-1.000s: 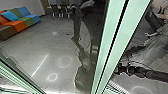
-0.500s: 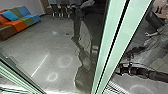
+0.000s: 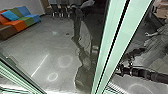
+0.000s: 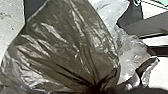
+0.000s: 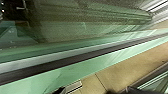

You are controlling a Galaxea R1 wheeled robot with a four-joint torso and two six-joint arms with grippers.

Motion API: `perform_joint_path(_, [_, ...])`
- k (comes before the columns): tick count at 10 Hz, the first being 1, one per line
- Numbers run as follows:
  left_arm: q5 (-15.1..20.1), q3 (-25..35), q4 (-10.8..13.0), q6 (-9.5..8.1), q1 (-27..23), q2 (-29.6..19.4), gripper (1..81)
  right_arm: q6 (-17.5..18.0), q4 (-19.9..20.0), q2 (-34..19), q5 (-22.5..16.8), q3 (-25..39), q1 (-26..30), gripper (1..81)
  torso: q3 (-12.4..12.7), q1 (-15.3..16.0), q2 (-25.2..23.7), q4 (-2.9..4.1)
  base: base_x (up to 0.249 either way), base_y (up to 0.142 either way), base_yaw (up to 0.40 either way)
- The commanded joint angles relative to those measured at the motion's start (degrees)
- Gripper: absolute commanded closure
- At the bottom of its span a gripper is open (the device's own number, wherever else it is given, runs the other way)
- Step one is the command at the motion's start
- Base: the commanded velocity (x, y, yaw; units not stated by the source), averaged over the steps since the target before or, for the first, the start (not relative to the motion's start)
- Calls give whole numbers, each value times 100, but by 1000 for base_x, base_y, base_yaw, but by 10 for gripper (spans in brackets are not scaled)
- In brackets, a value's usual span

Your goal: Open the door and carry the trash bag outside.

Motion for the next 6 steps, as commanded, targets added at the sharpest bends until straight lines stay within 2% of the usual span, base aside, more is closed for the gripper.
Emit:
perform_joint_path(1, [464,72,-4,-8,50,12,811,-286,194,-743,-1548,-547,678,10,0,0,0,0,0,0,0])
perform_joint_path(2, [464,72,-4,-8,58,3,811,-655,194,-822,-1688,-547,721,10,0,0,0,2,0,0,0])
perform_joint_path(3, [464,72,-12,-8,58,12,811,-1402,220,-884,-1873,-539,774,10,0,0,0,2,0,0,0])
perform_joint_path(4, [464,72,-4,-8,58,12,811,-2287,332,-850,-2681,-582,887,10,-2,0,0,2,0,0,0])
perform_joint_path(5, [464,72,-4,-8,50,20,811,-3222,779,-822,-3206,-687,1131,10,-2,0,0,2,0,0,0])
perform_joint_path(6, [464,72,5,-8,50,29,811,-4374,1290,-779,-3628,-915,1448,10,-2,0,0,2,0,0,0])
